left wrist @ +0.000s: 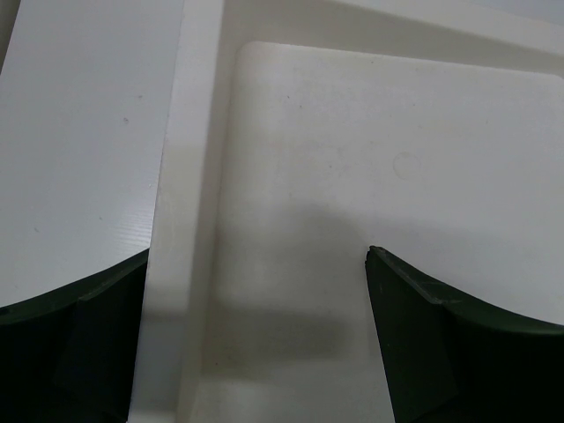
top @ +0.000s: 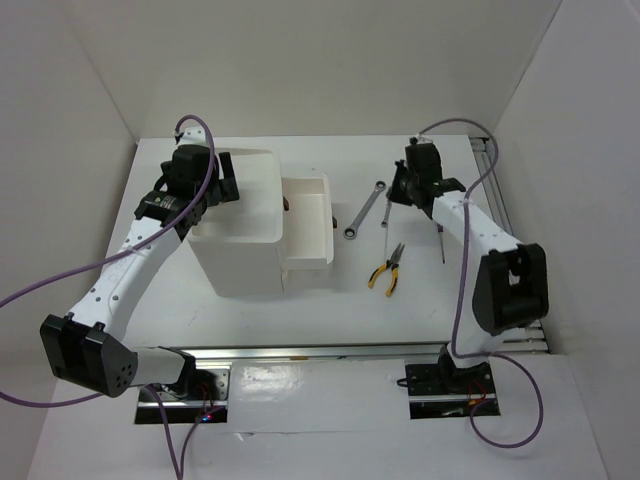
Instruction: Sort the tools into containers
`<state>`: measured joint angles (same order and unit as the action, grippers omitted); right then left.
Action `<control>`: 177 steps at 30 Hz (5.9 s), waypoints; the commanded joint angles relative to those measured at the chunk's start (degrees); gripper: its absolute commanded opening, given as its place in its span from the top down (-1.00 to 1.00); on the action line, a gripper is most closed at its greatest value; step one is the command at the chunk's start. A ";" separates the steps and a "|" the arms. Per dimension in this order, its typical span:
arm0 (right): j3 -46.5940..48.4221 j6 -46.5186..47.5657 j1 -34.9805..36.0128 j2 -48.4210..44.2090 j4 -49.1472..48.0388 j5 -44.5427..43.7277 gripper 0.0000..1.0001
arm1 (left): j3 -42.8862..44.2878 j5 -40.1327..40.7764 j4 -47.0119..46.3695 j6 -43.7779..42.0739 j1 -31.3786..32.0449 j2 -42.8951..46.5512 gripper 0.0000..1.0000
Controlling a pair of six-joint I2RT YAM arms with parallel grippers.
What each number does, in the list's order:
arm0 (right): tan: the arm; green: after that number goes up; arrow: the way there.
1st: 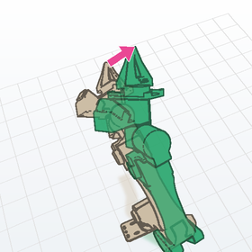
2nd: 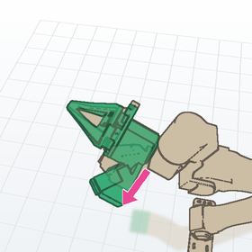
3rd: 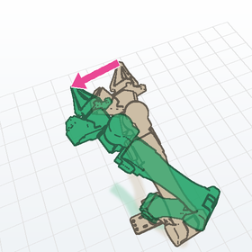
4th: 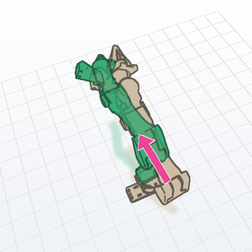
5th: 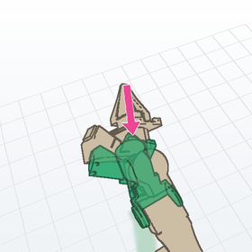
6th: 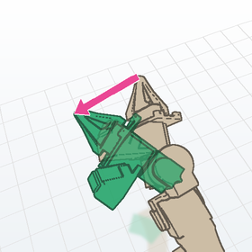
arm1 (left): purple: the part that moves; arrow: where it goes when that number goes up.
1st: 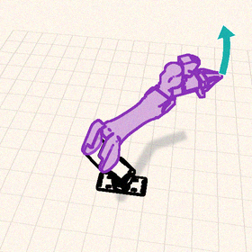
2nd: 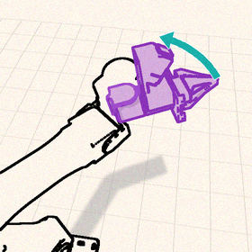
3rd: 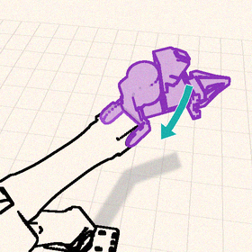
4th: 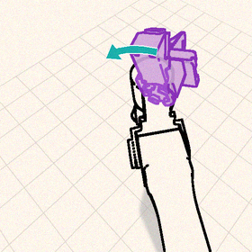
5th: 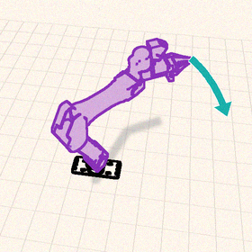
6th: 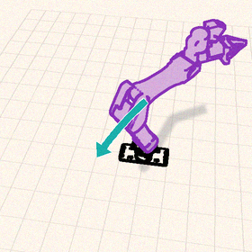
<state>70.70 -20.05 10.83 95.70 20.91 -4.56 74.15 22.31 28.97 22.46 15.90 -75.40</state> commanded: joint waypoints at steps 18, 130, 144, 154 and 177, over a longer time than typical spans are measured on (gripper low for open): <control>16.05 -11.41 24.77 5.89 -18.27 8.86 0.78 | -2.26 -7.10 6.54 -0.92 1.41 -3.00 -1.00; 8.14 -6.66 30.30 7.83 -13.52 -5.02 1.00 | -3.31 -8.77 5.92 -0.92 1.41 -1.95 -1.00; 4.12 -19.76 35.58 11.18 -25.82 2.17 1.00 | -3.31 -9.30 5.92 -0.92 1.41 -1.95 -1.00; -10.03 -20.39 29.35 -0.69 -20.39 -9.22 0.38 | -3.31 -8.78 5.92 -0.92 1.41 -1.42 -1.00; -12.51 -29.94 17.65 29.27 -79.69 43.24 0.01 | -3.31 -8.77 5.92 -1.45 1.41 -1.42 -1.00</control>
<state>55.99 -47.99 27.97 123.72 -50.59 36.97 73.58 21.96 28.53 22.35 15.81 -74.85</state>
